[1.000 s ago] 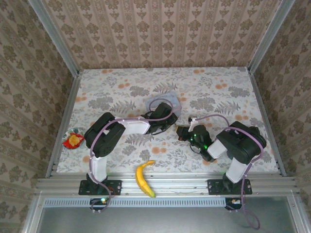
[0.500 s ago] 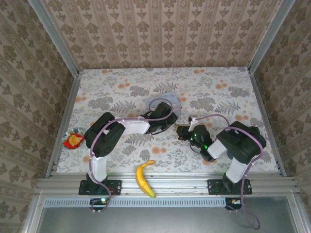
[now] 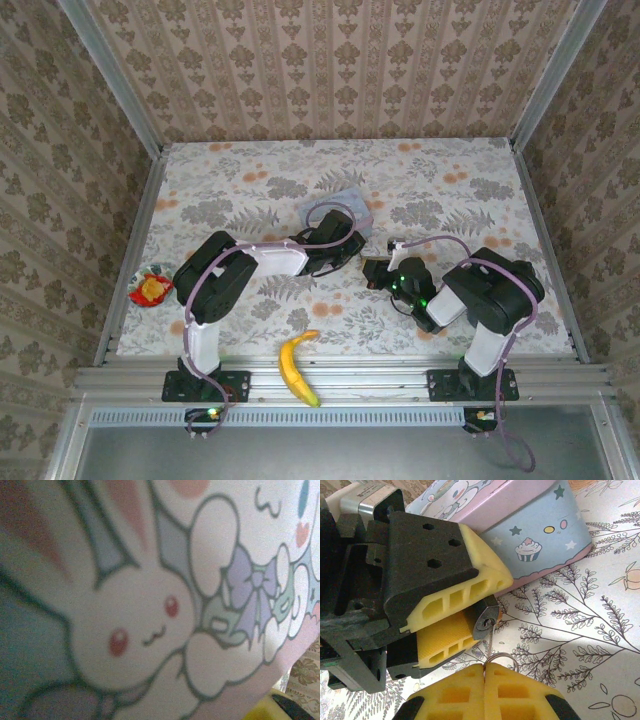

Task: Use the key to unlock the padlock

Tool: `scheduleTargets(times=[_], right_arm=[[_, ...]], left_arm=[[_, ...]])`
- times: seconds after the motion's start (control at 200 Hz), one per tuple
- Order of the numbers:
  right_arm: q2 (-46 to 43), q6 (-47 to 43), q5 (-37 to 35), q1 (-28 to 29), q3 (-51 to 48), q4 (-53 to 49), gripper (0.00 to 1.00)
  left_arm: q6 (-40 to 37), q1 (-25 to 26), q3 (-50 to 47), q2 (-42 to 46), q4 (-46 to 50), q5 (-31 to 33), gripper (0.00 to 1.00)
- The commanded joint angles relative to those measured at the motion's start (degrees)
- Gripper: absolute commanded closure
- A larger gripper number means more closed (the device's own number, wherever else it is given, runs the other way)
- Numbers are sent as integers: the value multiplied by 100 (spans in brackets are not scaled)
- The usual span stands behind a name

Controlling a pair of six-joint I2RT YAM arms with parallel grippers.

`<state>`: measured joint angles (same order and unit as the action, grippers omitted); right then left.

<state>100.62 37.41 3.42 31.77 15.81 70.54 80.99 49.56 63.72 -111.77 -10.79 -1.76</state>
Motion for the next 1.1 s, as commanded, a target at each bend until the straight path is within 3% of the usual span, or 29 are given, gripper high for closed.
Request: scheduleTargets(times=[0.0, 0.58, 0.83, 1.095], right_arm=[[76, -137, 54, -5, 23, 320, 100], [122, 166, 24, -13, -85, 259, 100], [80, 384, 185, -22, -210, 196, 100], [-673, 661, 462, -39, -282, -914, 100]], left_arm=[[526, 0, -185, -85, 177, -605, 100], [663, -69, 163, 138, 1667, -1655, 100], [468, -164, 346, 170, 2145, -1705, 100], [206, -254, 506, 166, 2307, -1421, 100]])
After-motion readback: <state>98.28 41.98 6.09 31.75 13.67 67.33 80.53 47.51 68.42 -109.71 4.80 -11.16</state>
